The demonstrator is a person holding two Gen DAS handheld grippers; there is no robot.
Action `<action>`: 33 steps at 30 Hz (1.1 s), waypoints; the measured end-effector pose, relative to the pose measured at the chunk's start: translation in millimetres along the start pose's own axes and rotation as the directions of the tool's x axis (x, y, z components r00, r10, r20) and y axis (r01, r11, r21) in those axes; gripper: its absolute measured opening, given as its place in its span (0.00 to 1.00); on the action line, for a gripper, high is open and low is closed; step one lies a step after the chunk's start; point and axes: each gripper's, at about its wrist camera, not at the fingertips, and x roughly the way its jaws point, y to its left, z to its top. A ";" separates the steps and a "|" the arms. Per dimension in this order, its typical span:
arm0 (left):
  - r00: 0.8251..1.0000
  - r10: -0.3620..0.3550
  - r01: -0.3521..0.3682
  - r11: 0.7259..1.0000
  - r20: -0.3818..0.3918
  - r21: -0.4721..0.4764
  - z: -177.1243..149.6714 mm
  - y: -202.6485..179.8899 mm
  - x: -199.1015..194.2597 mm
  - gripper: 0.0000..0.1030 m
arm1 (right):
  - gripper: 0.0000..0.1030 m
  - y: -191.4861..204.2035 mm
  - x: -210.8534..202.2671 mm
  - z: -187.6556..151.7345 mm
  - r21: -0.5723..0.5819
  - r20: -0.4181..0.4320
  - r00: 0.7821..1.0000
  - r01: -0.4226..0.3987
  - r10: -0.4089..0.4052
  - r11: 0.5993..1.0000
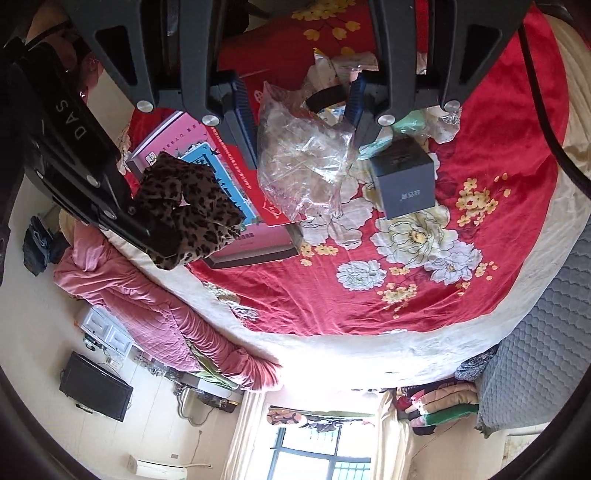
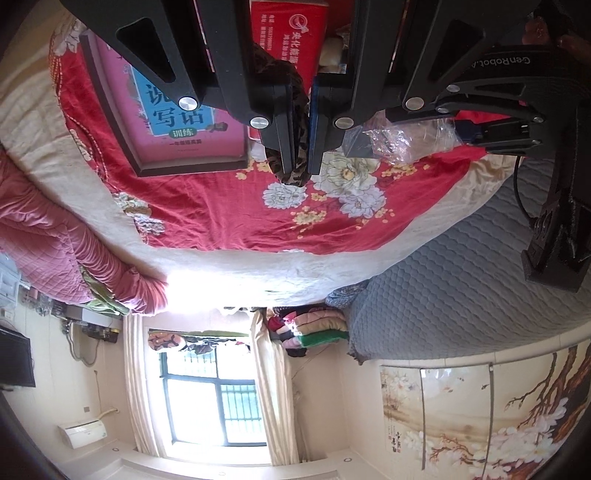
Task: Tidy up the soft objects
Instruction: 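Carry the scrunchie with the right gripper into the pink tray and release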
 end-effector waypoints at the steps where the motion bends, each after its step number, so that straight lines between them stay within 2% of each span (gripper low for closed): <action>1: 1.000 -0.004 0.004 1.000 -0.004 0.006 1.4 -3.9 1.4 0.41 | 0.06 -4.9 -2.3 0.0 0.009 0.002 1.000 0.006 -0.006 1.000; 13: 0.997 -0.055 0.060 0.994 -0.054 0.095 11.3 -63.7 33.3 0.41 | 0.06 -67.4 -20.7 -6.8 0.139 0.014 0.995 0.094 -0.097 0.986; 17: 0.995 -0.057 0.068 0.989 -0.084 0.133 12.0 -83.2 52.4 0.41 | 0.06 -92.4 -23.6 -14.5 0.183 -0.011 0.991 0.133 -0.134 0.974; 21: 0.989 -0.063 0.084 0.983 -0.132 0.166 8.0 -101.2 76.1 0.41 | 0.06 -119.6 -17.4 -28.6 0.232 -0.074 0.985 0.169 -0.156 0.958; 26: 0.981 -0.050 0.087 0.977 -0.187 0.195 2.4 -118.6 105.2 0.41 | 0.06 -144.2 -5.0 -49.4 0.279 -0.153 0.977 0.186 -0.147 0.942; 33: 0.968 -0.029 0.083 0.974 -0.249 0.213 -1.7 -128.6 138.9 0.41 | 0.06 -167.9 10.6 -72.3 0.355 -0.194 0.977 0.150 -0.084 0.923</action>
